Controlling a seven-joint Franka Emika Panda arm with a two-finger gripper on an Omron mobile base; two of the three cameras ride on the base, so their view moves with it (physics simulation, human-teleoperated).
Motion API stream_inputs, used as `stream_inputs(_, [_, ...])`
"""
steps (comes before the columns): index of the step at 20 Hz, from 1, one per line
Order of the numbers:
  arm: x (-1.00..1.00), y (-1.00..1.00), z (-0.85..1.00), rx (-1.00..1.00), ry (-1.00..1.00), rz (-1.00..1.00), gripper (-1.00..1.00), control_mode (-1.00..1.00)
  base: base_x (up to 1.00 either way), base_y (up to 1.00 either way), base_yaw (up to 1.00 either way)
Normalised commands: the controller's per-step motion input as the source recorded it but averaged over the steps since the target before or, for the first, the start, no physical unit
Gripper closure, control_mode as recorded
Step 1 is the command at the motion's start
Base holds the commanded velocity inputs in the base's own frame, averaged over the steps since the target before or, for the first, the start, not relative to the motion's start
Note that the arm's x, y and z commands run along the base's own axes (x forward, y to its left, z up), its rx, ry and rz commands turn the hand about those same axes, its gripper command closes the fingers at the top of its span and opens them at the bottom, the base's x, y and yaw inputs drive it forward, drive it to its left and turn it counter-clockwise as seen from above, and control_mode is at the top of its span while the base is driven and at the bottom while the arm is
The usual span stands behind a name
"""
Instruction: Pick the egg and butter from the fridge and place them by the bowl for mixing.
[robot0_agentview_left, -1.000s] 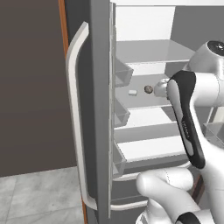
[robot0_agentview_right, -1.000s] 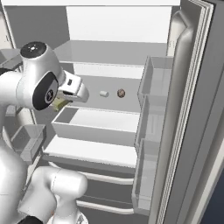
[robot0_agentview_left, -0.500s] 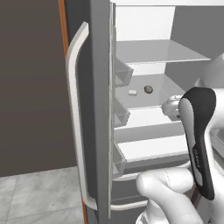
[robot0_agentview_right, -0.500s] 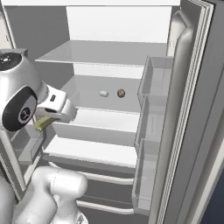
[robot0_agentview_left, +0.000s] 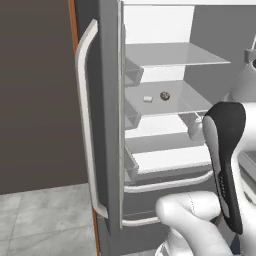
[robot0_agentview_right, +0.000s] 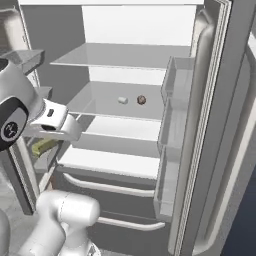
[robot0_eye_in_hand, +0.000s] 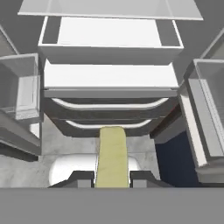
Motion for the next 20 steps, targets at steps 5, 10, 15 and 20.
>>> stream_inputs(5, [0.0, 0.0, 0.0, 0.0, 0.0, 0.0, 1.0, 1.0, -1.0, -0.27, 0.02])
stream_inputs(10, [0.0, 0.0, 0.0, 0.0, 0.0, 0.0, 1.0, 1.0, -0.69, -0.13, 0.49])
stream_inputs(15, [0.0, 0.0, 0.0, 0.0, 0.0, 0.0, 1.0, 1.0, -0.11, 0.0, 1.0])
stream_inputs(20, [0.0, 0.0, 0.0, 0.0, 0.0, 0.0, 1.0, 1.0, -0.1, 0.0, 1.0])
